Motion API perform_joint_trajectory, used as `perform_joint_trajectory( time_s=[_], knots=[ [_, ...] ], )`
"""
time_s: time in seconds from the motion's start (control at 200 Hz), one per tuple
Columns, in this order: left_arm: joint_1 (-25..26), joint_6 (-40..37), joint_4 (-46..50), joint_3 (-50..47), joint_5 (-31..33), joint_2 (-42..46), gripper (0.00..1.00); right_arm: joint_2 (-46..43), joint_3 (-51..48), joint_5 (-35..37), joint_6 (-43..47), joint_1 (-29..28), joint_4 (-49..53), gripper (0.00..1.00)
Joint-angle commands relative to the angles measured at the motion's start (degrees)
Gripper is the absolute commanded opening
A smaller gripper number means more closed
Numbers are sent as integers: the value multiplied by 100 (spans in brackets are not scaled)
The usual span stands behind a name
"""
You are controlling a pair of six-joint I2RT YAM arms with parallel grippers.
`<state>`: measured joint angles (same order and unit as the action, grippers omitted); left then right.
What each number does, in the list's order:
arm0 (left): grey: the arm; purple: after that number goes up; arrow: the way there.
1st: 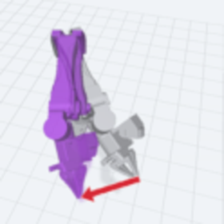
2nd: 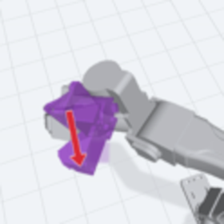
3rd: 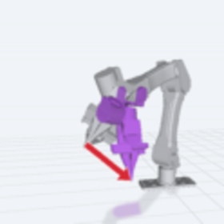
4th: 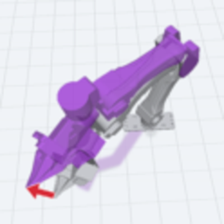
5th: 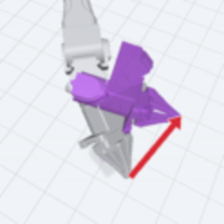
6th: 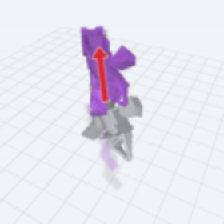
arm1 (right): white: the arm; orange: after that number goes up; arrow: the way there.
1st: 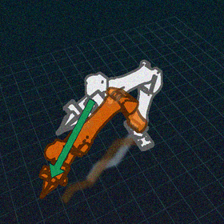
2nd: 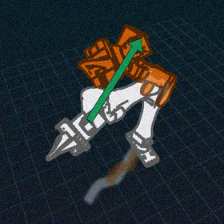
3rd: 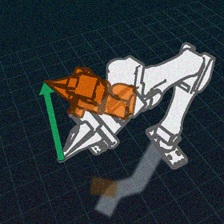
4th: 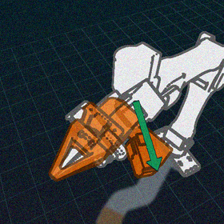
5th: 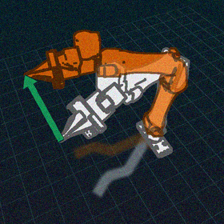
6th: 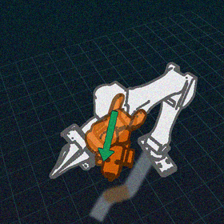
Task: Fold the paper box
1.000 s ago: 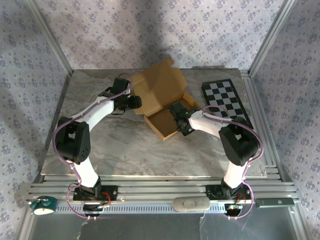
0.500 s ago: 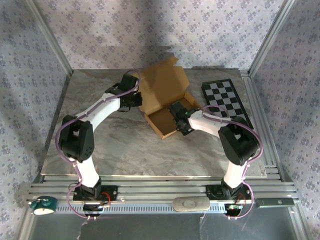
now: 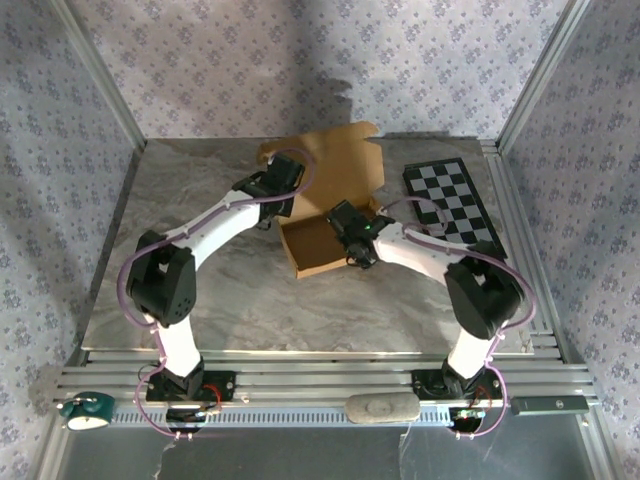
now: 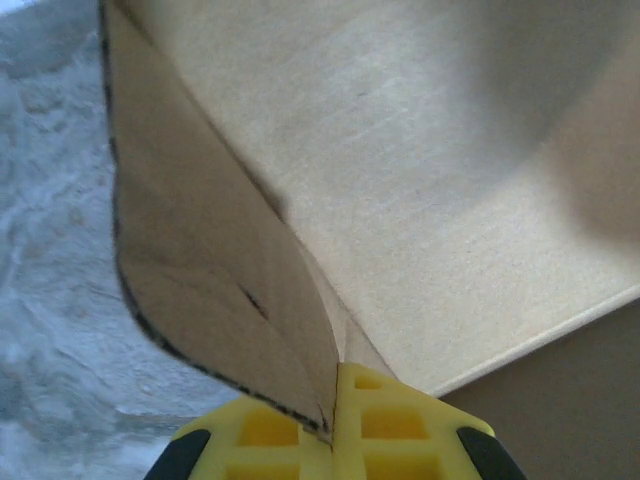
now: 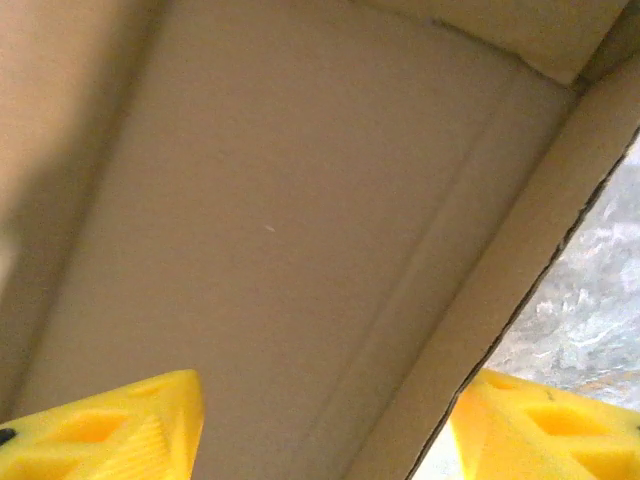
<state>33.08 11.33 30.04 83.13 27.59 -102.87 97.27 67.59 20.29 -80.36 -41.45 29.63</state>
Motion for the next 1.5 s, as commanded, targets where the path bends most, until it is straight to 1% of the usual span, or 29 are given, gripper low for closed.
perform_joint_trajectory(
  time_s=[0.0,0.06,0.075,0.085,0.095,0.135,0.18,0.21,0.245,0.275,0.345,0.37,0.445,0.49,0.64,0.73,0.86,0.959,1.074,1.234,1.369,1.494],
  knots=[
    [-12,-939,-436,-497,685,593,0,-1025,27,716,1636,-33,104,72],
    [-19,-1350,-869,-838,636,838,0,-1562,-315,907,2531,37,-175,75],
    [-19,-1445,-978,-920,634,898,0,-1699,-408,882,2782,85,-349,76],
    [-18,-1514,-1052,-978,629,935,0,-1824,-494,801,3147,158,-554,76],
    [-16,-1578,-1123,-1033,619,973,0,-1865,-537,757,3253,187,-633,76],
    [-13,-1804,-1370,-1218,553,1095,0,-2141,-792,193,4007,481,-1202,77],
    [-15,-1990,-1579,-1356,425,1189,0,-2296,-896,-633,4669,962,-1608,77],
    [-15,-2079,-1683,-1439,357,1235,0,-2297,-859,-1317,5020,1274,-1701,77],
    [-12,-2136,-1757,-1494,285,1260,0,-2193,-684,-1967,5419,1593,-1633,77],
    [-15,-2180,-1797,-1518,261,1262,0,-2045,-455,-2306,5819,1792,-1365,76],
    [-13,-2214,-1824,-1537,252,1248,0,-1610,16,-2763,6499,2102,-863,75],
    [-17,-2217,-1822,-1537,251,1239,0,-1452,333,-2915,6692,2171,-707,73],
    [-14,-2158,-1796,-1528,301,1221,0,-1032,774,-3027,7098,2277,-262,71],
    [-12,-2115,-1791,-1537,308,1233,0,-867,911,-2988,7233,2335,-105,71],
    [-15,-2041,-1823,-1573,329,1235,0,-700,802,-3483,7479,2567,-185,72],
    [-25,-2021,-1837,-1563,341,1225,0,-572,807,-3371,7627,2614,-173,70],
    [-49,-2000,-1844,-1529,325,1197,0,-528,728,-3526,7807,2686,-457,71],
    [-74,-1953,-1853,-1507,316,1182,0,-263,1042,-3524,7997,2677,-282,70],
    [-140,-1845,-1805,-1473,262,1173,0,92,1393,-3391,8093,2712,-58,66],
    [-222,-1675,-1789,-1485,76,1179,0,267,1458,-3401,8189,2665,-155,60],
    [-323,-1420,-1765,-1468,-128,1173,0,266,1448,-3464,8110,2553,-245,50],
    [-381,-1116,-1740,-1393,-257,1129,0,198,1394,-3221,7833,2311,-413,39]
  ],
)
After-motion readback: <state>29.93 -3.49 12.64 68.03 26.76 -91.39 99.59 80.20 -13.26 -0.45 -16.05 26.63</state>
